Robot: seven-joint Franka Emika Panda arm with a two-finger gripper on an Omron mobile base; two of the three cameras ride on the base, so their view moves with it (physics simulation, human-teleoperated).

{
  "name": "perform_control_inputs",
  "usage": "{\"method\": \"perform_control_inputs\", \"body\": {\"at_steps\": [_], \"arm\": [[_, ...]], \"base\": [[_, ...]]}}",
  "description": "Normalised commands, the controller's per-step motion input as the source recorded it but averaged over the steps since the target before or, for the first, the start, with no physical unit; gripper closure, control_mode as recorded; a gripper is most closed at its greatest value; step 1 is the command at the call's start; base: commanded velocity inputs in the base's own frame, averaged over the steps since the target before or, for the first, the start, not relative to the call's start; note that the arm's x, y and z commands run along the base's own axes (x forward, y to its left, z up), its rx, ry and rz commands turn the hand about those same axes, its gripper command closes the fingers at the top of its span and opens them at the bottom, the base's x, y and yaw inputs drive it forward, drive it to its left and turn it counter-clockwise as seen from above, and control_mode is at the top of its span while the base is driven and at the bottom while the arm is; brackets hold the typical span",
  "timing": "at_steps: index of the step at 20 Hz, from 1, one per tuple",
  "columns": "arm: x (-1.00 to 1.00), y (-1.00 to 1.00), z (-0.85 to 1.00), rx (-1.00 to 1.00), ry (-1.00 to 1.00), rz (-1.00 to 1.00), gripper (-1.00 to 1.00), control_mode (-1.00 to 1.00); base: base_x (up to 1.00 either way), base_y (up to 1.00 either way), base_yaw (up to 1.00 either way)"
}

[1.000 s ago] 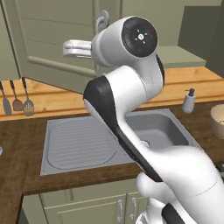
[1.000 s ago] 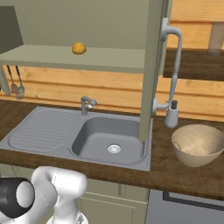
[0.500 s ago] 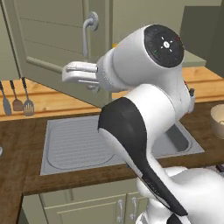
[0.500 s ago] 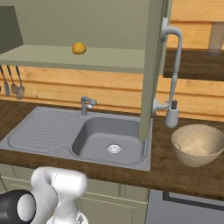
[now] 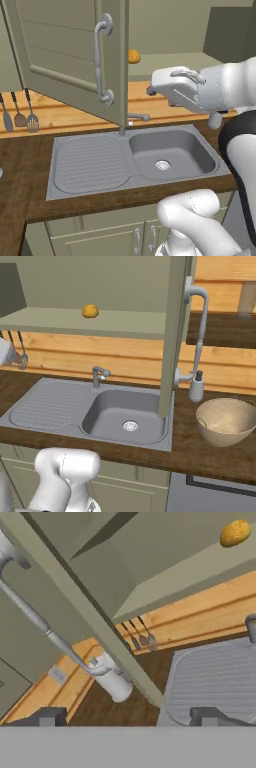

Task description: Open the cabinet, pick up the bread from the cabinet and place it in the basket. Then move the basket to the dining counter.

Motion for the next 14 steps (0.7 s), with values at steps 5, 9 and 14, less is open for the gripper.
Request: {"method": "perform_control_inputs", "body": {"at_steps": [5,9,14], "arm": [[1.0,-0.13,-0.16,0.36,0.26,0.23,-1.0,-1.0],[1.0,0.03,0.0,0.34,0.3,0.18,-1.0,-1.0],[1.0,0.53,-0.02,0.25,0.25,0.18,-1.0,-1.0]], "base": [[0.0,0.0,0.0],[0.0,0.0,0.0],[0.0,0.0,0.0]]}}
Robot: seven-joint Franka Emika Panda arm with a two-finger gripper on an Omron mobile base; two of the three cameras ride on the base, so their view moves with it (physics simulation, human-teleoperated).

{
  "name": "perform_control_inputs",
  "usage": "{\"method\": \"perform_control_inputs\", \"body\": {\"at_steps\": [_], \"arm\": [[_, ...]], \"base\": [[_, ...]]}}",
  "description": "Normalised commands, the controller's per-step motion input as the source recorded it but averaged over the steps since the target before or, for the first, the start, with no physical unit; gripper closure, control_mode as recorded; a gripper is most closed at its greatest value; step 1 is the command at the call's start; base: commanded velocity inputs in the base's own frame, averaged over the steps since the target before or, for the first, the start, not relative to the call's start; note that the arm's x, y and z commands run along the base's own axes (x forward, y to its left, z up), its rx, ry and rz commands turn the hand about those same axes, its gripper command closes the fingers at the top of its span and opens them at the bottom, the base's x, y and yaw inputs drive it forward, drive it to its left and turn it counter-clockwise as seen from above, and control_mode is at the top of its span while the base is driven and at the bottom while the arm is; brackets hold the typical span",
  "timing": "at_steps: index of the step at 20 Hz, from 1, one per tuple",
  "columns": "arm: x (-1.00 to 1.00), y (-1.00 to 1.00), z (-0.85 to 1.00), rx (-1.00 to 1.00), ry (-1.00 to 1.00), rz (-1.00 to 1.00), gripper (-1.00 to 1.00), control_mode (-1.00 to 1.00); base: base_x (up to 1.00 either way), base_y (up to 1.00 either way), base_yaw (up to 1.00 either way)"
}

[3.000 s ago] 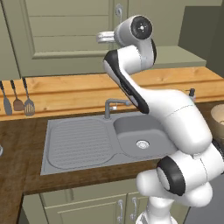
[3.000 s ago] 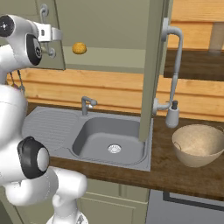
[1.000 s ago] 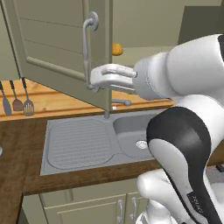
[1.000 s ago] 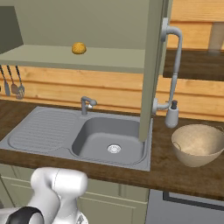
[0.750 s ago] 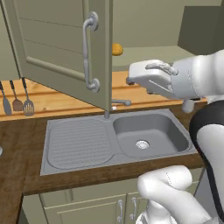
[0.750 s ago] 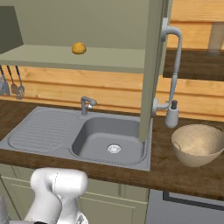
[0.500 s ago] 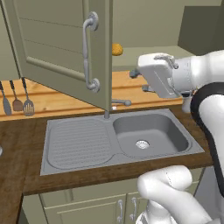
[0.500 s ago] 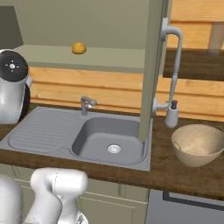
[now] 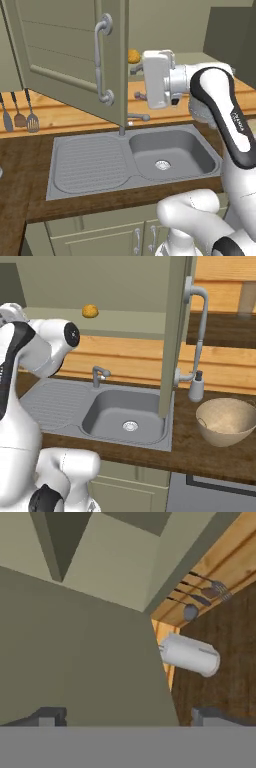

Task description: Open the cabinet, pick up the bread from the cabinet and place it in the basket. Then move the basket to the dining counter.

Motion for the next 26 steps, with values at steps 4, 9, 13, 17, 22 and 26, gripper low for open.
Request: {"method": "perform_control_inputs", "body": {"at_steps": [4,9,13,17,22,26], "arm": [[0.84,1.0,-0.02,0.05,0.11,0.2,-1.0,-1.0],[0.44,0.96,0.12,0.08,0.38,0.34,-1.0,-1.0],[-0.54,1.0,0.0,0.0,0.28,0.41,-1.0,-1.0],[-0.86,1.0,-0.01,-0.02,0.03,0.29,-1.0,-1.0],[-0.57,1.0,-0.06,-0.04,-0.16,0.07,-1.0,-1.0],[0.23,0.43,0.0,-0.03,-0.24,-0.08,-1.0,-1.0]], "base": [[0.0,0.0,0.0],[0.0,0.0,0.0],[0.0,0.0,0.0],[0.0,0.0,0.0],[0.0,0.0,0.0],[0.0,0.0,0.0]]}}
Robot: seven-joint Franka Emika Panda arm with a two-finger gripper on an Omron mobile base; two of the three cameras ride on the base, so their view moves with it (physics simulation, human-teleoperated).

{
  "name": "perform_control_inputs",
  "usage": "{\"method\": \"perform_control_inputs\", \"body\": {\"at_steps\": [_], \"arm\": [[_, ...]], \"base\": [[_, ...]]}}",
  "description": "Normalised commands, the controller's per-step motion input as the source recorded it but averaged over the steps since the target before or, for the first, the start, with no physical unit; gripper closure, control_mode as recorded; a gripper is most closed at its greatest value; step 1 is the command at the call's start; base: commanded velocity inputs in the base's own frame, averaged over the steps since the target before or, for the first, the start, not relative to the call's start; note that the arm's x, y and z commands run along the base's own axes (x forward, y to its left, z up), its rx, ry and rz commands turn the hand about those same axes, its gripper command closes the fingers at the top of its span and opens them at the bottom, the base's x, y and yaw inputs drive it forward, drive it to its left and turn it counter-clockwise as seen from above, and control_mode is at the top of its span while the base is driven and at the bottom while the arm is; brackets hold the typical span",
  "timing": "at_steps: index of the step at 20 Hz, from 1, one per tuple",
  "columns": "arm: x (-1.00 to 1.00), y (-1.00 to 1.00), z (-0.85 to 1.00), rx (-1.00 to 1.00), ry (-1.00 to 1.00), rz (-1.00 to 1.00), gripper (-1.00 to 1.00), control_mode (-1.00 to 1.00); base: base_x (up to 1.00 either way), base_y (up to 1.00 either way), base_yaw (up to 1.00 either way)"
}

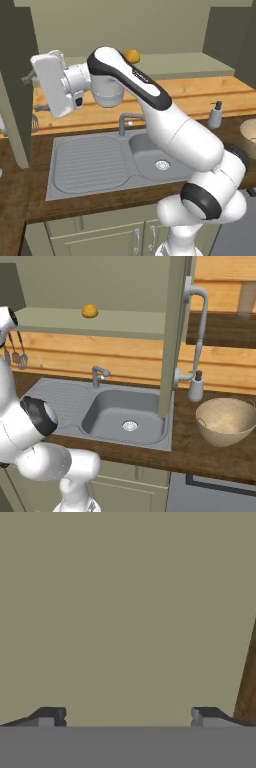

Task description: Open the cabinet, pick up the bread from the cabinet and place it in the basket. Then move the basket to the dining counter.

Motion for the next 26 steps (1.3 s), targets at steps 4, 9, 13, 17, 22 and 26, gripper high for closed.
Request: {"method": "perform_control_inputs", "body": {"at_steps": [4,9,13,17,22,26], "arm": [[0.01,-1.0,0.0,0.0,-0.32,0.0,-1.0,-1.0],[0.01,-1.0,0.0,-0.03,-0.36,0.0,-1.0,-1.0],[0.0,-1.0,-0.06,-0.18,-0.56,-0.07,-1.0,-1.0],[0.01,-1.0,0.02,-0.21,-0.32,-0.17,-1.0,-1.0],[0.14,-0.96,0.04,-0.23,-0.18,-0.3,-1.0,-1.0],[0.3,-0.69,0.0,-0.25,-0.23,-0.42,-1.0,-1.0]], "base": [[0.0,0.0,0.0],[0.0,0.0,0.0],[0.0,0.0,0.0],[0.0,0.0,0.0],[0.0,0.0,0.0],[0.0,0.0,0.0]]}}
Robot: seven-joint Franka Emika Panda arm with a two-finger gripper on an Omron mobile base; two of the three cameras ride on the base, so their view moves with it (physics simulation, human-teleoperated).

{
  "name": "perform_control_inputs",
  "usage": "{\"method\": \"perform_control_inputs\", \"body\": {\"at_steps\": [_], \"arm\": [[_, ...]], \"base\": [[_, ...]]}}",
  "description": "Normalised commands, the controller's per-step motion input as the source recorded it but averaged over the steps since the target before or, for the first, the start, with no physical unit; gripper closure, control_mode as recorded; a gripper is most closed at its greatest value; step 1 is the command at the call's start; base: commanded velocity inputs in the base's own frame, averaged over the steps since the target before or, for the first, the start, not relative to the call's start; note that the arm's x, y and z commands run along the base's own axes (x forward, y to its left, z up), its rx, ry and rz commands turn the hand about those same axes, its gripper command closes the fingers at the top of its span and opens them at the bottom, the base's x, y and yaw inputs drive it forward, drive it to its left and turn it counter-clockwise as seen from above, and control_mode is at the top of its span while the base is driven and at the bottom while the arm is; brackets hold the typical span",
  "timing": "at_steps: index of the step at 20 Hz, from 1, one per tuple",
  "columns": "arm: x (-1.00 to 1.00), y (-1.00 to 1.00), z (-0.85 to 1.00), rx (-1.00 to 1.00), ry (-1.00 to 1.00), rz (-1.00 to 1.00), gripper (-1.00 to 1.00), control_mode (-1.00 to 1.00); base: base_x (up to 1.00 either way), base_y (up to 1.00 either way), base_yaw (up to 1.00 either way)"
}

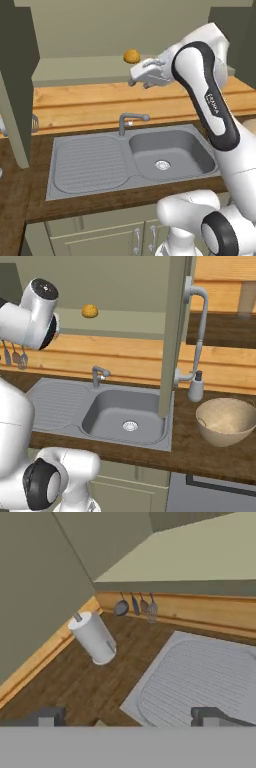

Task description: Open the cabinet, pick up the bread from the cabinet and place it in the basket. Then move the basket to the dining counter.

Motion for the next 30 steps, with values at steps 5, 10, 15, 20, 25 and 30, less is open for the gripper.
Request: {"method": "perform_control_inputs", "body": {"at_steps": [5,10,15,20,25,30], "arm": [[0.2,-0.25,-0.01,-0.29,-0.43,-0.49,-1.0,-1.0],[0.55,-0.6,0.08,-0.03,-0.12,-0.41,-1.0,-1.0],[0.6,-0.55,0.31,0.16,0.02,-0.2,-1.0,-1.0],[0.93,-0.02,0.19,0.08,0.02,-0.01,-1.0,-1.0],[0.88,0.03,-0.01,0.0,0.0,0.0,-1.0,-1.0],[0.43,-0.01,-0.01,-0.01,0.0,0.0,-1.0,-1.0]], "base": [[0.0,0.0,0.0],[0.0,0.0,0.0],[0.0,0.0,0.0],[0.0,0.0,0.0],[0.0,0.0,0.0],[0.0,0.0,0.0]]}}
